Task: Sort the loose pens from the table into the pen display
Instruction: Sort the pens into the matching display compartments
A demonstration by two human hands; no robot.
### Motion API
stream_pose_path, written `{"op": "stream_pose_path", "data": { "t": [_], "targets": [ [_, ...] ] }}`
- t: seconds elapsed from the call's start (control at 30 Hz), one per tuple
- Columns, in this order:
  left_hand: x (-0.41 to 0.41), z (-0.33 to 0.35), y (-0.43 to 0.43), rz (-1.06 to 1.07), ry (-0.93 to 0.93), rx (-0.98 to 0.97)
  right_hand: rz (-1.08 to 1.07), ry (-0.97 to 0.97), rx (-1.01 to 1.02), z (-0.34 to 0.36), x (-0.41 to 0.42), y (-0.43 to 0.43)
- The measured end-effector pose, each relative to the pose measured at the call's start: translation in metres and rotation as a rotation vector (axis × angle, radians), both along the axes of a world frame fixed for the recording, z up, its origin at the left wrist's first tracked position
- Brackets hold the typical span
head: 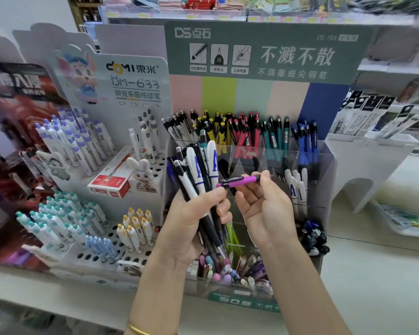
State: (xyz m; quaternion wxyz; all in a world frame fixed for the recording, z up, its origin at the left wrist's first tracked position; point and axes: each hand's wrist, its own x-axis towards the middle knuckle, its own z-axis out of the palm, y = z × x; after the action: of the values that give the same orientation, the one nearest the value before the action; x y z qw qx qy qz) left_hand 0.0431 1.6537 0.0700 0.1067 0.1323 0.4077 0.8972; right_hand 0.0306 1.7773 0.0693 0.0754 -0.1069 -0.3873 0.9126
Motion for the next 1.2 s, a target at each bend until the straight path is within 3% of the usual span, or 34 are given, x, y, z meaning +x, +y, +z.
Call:
{"op": "stream_pose_path", "data": {
  "t": [0.2,0.53,0.73,0.9,1.2],
  "targets": [
    [0.001,-0.005,-0.002,-0.057,-0.062,0.111,0.043,0.025,-0.033,-0.001,0.001,-0.004],
    [-0.001,-0.003,-0.008,-0.049,-0.069,0.08,0.034,0.066,-0.077,0.001,0.002,-0.008],
    [-0.004,-0.007,-0.011,0.06,-0.111,-0.019,0.014,0.069,0.046,0.002,0.002,0.0],
    [-0.003,-0.015,-0.002,0.109,-0.189,0.011,-0.075,0.185,-0.014,0.003,0.002,0.01],
    [-0.009,-0.014,0.013,0.297,-0.197,0.001,0.039,0.119,0.709,-0.023,0.023,0.013]
  ]
}}
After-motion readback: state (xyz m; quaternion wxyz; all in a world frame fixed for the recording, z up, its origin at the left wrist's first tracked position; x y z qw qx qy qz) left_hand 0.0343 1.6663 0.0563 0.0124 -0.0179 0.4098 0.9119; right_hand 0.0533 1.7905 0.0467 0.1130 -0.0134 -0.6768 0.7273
